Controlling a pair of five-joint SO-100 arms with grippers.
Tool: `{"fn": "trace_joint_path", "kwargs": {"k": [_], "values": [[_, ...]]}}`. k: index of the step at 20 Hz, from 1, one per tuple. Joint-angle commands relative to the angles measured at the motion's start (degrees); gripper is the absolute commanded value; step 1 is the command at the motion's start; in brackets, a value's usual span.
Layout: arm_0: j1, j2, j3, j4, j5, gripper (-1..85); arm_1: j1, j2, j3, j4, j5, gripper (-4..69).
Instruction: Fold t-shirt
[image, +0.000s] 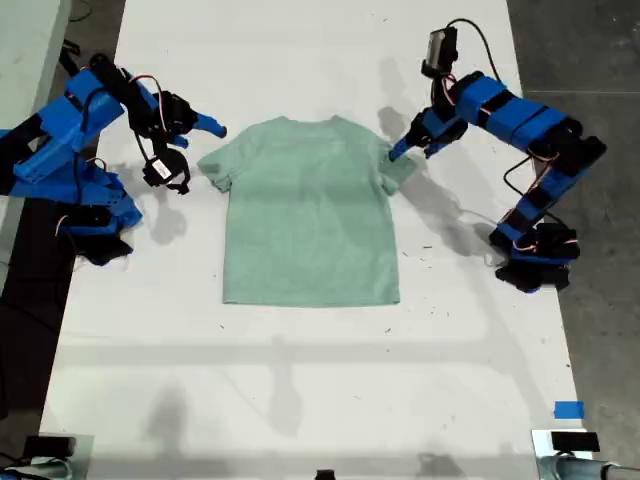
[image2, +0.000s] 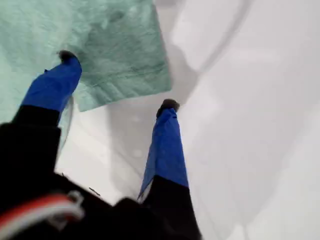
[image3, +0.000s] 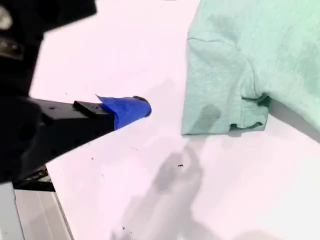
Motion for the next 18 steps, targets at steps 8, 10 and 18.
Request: {"fn": "trace_joint_path", "kwargs": {"k": [8,10,18], "values": [[-1.58,0.35,4.31,-4.57,0.18,37.9,1.05,-14.41,-9.58,-3.52,-3.87,-0.8],[-1.58,0.26,4.57,-4.92,0.18,37.7,-0.62,-13.45,-13.62,1.67,-3.08,-1.1],[-1.49,0.26,4.75,-5.36,0.35,37.7,-9.93,-11.87,-38.50,17.75,4.13,-1.2]]}}
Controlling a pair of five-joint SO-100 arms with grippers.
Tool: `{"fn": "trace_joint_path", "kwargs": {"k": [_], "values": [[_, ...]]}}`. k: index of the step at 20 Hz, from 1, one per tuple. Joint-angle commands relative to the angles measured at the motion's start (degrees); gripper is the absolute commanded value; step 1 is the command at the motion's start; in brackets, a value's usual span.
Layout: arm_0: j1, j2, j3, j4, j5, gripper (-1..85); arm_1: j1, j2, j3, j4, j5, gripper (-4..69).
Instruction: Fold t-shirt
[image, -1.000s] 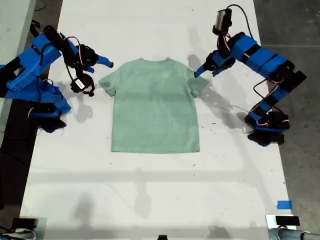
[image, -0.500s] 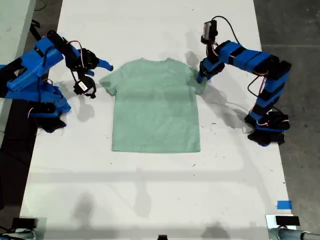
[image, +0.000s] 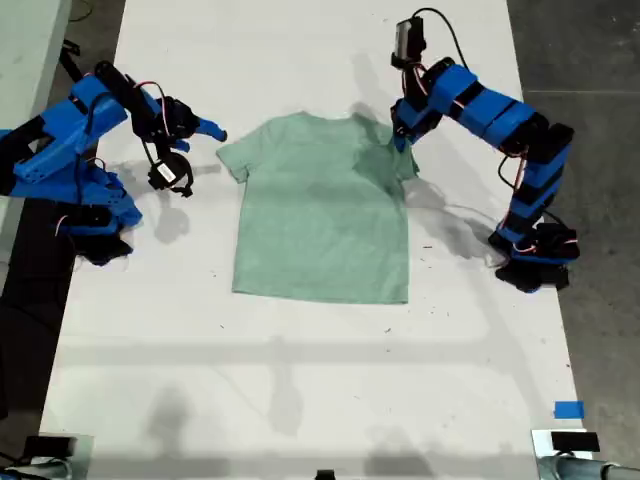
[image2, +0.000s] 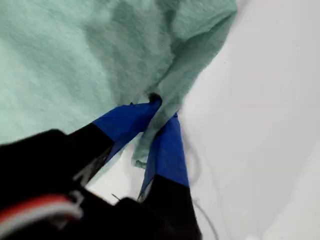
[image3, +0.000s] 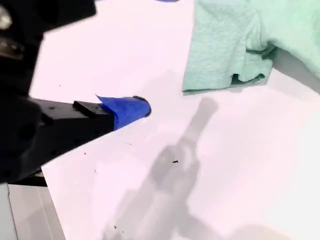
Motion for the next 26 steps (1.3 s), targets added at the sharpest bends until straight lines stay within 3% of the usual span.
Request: {"fn": "trace_joint_path", "kwargs": {"k": [1,4,6,11,16,17,18,19,22,26], "values": [[-0.62,0.26,-0.18,-0.70,0.35,37.7,-3.52,2.64,-12.83,5.01,3.16,-1.2],[-0.53,0.26,-0.26,-0.97,0.35,37.7,-6.68,-0.53,-21.80,8.26,7.73,-1.2],[-0.53,0.09,-0.35,-1.05,0.35,37.7,-8.96,-3.16,-25.93,7.29,11.51,-1.2],[-0.35,-0.09,-1.23,-0.79,0.35,37.5,-12.92,-12.57,-31.11,-0.18,20.04,-1.2],[0.00,-0.18,-1.32,-0.62,0.09,37.4,-15.47,-19.69,-31.82,-11.60,26.10,-0.9],[0.18,-0.26,-1.32,-0.79,0.00,37.4,-16.26,-20.74,-31.99,-14.24,25.84,5.3],[0.26,-0.44,-1.32,-0.88,0.00,37.4,-17.40,-21.01,-32.87,-16.08,24.87,25.0],[0.35,-0.62,-1.32,-0.88,-0.09,37.4,-18.81,-20.57,-34.45,-16.44,21.88,34.9],[0.44,-1.67,-1.41,-1.41,-0.09,37.4,-19.60,-13.18,-34.45,-11.69,21.18,27.7],[0.62,-4.75,-1.67,-3.52,-0.18,37.5,-17.67,-2.29,-33.66,-1.58,18.81,25.2]]}}
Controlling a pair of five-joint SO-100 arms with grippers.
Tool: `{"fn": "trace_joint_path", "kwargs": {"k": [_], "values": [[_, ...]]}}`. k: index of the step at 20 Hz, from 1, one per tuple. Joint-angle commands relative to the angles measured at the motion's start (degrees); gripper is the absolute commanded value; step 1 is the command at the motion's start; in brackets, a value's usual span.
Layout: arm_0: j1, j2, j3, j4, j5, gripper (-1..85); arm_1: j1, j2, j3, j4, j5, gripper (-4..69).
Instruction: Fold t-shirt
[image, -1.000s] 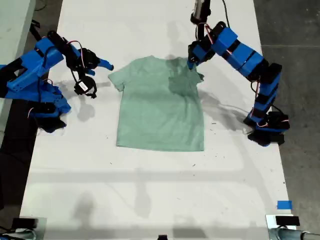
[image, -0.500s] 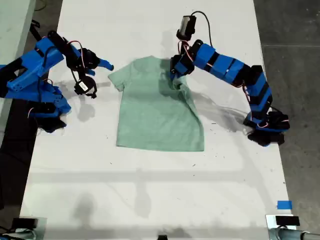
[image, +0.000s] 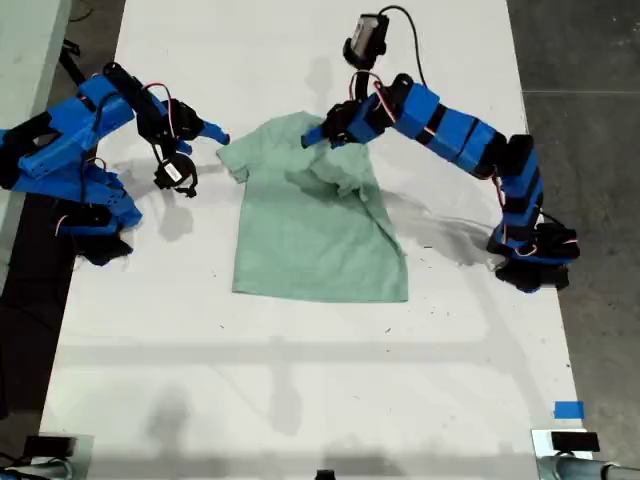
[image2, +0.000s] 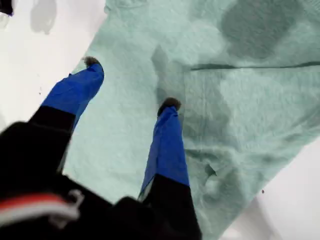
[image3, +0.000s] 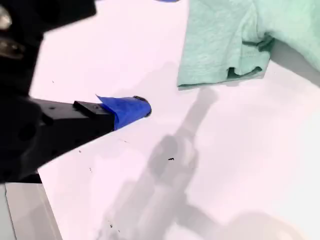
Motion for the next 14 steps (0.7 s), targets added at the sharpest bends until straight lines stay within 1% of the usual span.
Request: {"fn": "trace_joint_path", "kwargs": {"k": [1,3,6,11,14], "values": [[0.53,-1.49,-2.11,-1.58,-0.18,37.5,1.05,11.69,-2.11,5.98,-2.02,24.6],[0.44,-4.39,-3.78,-2.20,0.00,37.6,1.41,16.17,1.14,9.14,-2.81,23.6],[0.26,-10.63,-7.73,-2.55,0.26,37.8,0.88,21.88,8.17,10.81,-2.55,21.3],[-0.44,-25.14,-17.49,-3.43,1.05,37.6,-1.49,29.88,18.98,10.90,0.00,19.2],[-2.99,-34.89,-21.71,-4.31,1.58,37.0,-2.11,37.18,27.25,9.14,1.58,18.5]]}}
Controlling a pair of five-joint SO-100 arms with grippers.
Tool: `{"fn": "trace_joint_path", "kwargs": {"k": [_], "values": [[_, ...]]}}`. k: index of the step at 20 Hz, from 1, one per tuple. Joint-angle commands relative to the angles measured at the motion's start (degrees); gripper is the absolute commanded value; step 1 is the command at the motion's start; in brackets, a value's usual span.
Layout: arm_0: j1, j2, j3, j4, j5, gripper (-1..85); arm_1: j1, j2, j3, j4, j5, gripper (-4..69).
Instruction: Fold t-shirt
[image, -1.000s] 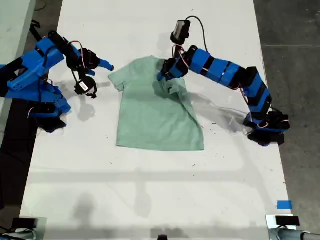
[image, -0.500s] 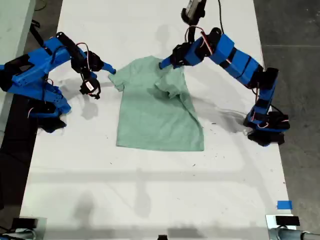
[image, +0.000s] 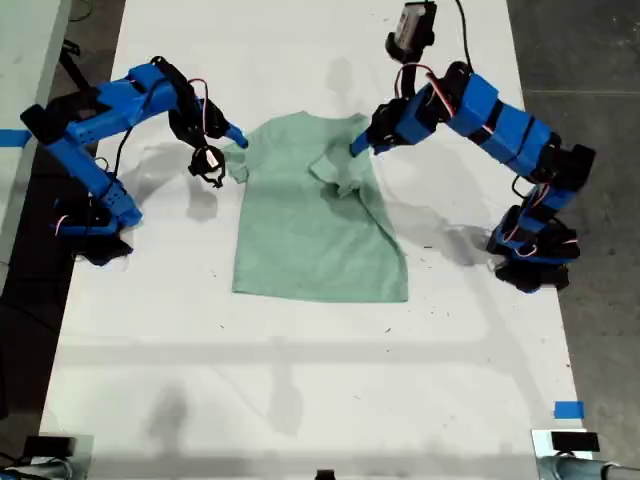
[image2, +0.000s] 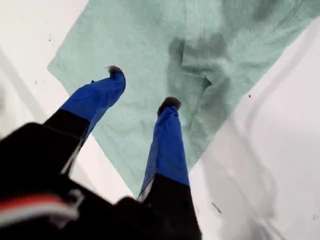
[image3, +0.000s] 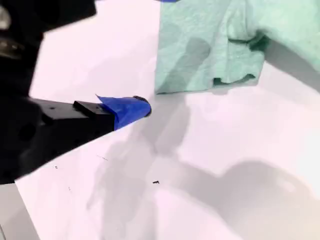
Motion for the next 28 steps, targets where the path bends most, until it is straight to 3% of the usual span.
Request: {"fn": "trace_joint_path", "kwargs": {"k": [1,7,8,10,11,15,23,25,28], "values": [[-2.37,-6.50,-6.06,-0.70,0.79,36.7,-0.79,10.46,5.45,-2.46,1.58,18.5],[-4.13,-22.32,-17.40,-0.44,1.58,29.8,-1.05,22.85,20.74,-5.80,3.60,17.9],[-4.13,-25.49,-21.45,2.46,1.76,24.5,-1.05,23.55,22.32,-6.06,3.78,17.4],[-4.39,-28.30,-25.75,3.96,3.69,3.5,-1.05,24.61,24.08,-6.68,3.69,16.8],[-4.48,-28.92,-26.81,4.66,4.22,0.0,-1.05,24.79,24.35,-6.77,3.60,16.2],[-5.01,-23.82,-25.31,6.24,2.99,-0.1,-0.62,26.37,25.66,-6.77,3.25,14.2],[-13.62,-11.51,-24.87,10.20,5.10,-0.1,-0.53,31.38,31.03,-7.65,4.75,10.2],[-11.25,-9.32,-25.05,8.44,4.83,-0.1,-0.44,32.43,32.34,-7.65,5.10,9.6],[-1.41,-10.20,-30.67,5.80,3.08,-0.1,-0.44,33.40,33.75,-7.65,5.63,9.3]]}}
